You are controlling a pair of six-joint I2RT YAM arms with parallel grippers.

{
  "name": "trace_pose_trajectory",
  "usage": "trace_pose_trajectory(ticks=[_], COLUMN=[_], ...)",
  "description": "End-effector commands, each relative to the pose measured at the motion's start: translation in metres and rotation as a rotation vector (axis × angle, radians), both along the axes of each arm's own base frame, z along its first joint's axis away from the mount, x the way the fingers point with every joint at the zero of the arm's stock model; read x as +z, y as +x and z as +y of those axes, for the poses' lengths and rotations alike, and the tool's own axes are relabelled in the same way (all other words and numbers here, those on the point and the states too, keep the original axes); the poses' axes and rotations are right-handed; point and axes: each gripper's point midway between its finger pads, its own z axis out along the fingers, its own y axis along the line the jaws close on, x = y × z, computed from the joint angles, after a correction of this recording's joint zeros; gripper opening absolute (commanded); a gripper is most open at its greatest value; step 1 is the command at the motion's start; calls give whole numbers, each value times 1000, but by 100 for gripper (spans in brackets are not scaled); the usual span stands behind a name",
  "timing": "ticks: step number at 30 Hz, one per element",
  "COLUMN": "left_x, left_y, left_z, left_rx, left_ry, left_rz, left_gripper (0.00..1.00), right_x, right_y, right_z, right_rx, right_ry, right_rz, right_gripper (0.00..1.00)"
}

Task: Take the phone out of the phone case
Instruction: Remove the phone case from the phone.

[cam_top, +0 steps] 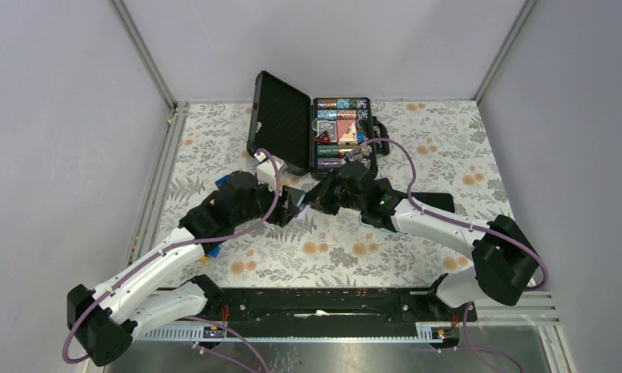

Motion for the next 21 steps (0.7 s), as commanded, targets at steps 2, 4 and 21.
trace_pose_trajectory(ticks=[2, 4, 21], left_x=[29, 30, 12], left_y=[25, 27, 52], left_z=[13, 14, 20], left_rx=[134, 154, 288], left_ry=[12, 7, 85], left_rz=[-100, -95, -45], left_gripper=[37, 28, 39], right_x=[48, 47, 48], right_y=[-2, -3, -15], right_z=[11, 10, 12], right_rx=[36, 35, 80], right_ry=[136, 137, 130], right_rz=[-82, -78, -82], right_gripper=[0, 0, 0])
